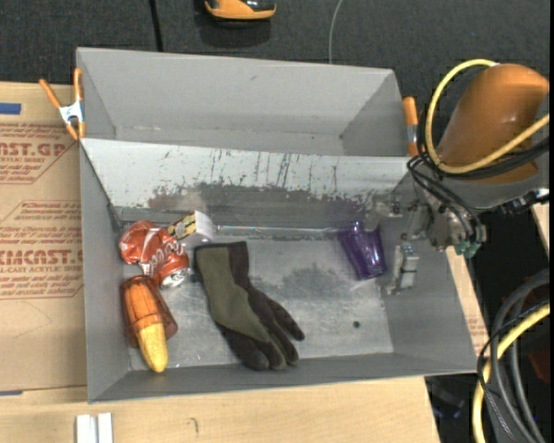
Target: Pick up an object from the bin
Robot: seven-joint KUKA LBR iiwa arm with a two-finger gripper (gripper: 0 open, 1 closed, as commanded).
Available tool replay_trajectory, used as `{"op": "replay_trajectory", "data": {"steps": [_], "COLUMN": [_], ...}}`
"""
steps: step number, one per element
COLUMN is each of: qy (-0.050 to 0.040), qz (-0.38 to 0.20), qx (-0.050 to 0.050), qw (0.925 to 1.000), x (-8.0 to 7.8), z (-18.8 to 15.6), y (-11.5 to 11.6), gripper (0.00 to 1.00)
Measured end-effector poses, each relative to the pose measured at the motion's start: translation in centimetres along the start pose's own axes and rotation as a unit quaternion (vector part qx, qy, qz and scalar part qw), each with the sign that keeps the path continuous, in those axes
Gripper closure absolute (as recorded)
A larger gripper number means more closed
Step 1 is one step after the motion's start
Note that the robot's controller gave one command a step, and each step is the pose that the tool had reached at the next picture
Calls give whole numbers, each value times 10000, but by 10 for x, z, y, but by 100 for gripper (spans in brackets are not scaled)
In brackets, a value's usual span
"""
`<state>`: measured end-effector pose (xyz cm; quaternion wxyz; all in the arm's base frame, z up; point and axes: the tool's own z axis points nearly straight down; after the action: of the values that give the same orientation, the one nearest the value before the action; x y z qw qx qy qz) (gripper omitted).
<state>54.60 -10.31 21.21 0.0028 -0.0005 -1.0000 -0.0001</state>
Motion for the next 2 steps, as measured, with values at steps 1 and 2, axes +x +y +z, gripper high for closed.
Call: {"op": "replay_trajectory", "data": {"steps": [1,2], "qy": [-40,-61], "qz": [-7,342], "qx": [5,-4], "qw": [10000,9994], "x": [-2,-5], "z": [-5,75], "y": [0,36], "gripper": [0,0]}}
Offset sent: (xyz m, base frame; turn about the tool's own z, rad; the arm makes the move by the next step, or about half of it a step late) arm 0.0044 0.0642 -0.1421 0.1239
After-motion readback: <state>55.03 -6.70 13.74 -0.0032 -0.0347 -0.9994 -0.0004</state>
